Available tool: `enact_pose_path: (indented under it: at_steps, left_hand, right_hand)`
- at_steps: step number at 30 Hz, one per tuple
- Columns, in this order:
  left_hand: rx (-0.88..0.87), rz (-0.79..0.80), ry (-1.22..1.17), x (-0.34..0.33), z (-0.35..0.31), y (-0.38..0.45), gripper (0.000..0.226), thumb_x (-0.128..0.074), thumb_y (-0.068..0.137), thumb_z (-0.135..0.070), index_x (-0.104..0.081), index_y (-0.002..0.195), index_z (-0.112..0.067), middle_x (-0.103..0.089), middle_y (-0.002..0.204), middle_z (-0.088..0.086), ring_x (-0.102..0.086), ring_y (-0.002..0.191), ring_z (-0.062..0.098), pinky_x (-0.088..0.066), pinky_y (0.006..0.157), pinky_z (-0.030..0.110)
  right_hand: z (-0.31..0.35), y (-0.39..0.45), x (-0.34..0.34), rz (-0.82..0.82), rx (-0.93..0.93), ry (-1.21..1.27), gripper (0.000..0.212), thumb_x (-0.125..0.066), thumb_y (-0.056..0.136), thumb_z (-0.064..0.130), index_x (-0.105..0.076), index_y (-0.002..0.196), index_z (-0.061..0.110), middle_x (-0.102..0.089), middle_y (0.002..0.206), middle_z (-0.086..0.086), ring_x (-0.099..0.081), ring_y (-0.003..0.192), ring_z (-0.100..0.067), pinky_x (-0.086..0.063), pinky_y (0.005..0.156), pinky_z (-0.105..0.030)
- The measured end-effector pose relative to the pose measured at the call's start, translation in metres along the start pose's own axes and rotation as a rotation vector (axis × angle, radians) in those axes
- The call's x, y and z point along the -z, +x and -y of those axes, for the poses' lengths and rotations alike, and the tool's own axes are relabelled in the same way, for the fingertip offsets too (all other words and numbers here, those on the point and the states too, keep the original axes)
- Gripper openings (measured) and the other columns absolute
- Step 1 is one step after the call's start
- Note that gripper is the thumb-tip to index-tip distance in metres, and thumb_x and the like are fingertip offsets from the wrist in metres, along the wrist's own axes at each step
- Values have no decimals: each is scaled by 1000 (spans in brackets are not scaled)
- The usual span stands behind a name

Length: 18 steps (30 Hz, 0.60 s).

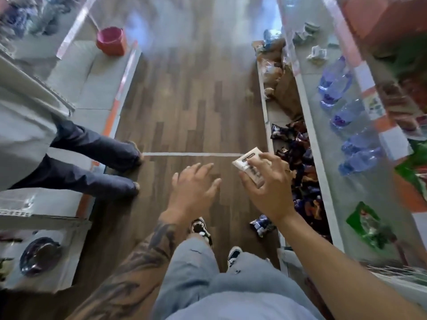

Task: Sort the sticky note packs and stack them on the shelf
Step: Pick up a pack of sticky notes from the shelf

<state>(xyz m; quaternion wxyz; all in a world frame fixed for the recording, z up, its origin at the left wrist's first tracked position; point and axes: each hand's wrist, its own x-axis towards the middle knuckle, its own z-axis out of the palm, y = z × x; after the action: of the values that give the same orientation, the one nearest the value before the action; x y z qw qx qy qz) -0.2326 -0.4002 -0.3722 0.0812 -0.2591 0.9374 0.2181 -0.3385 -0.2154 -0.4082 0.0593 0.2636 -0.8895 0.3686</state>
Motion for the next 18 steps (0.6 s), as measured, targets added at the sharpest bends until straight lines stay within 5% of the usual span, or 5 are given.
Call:
enact_pose_path:
  at_steps: [7, 18]
  left_hand:
    - [-103, 50, -63, -2, 10, 132, 49, -49, 99, -51, -50, 145, -34, -52, 149, -3, -43, 141, 18, -29, 117, 51]
    - [-215, 99, 127, 84, 27, 346, 61, -39, 99, -61, -35, 154, -34, -43, 157, 1, -33, 148, 24, -24, 119, 52]
  right_hand:
    - [-15, 101, -52, -5, -56, -50, 35, -70, 88, 50, -75, 109, 22, -62, 127, -6, -56, 114, -28, -49, 97, -48]
    - [-9, 292, -103, -29, -214, -148, 40, -65, 88, 52, -72, 114, 22, -60, 129, -6, -52, 116, -27, -49, 94, -51]
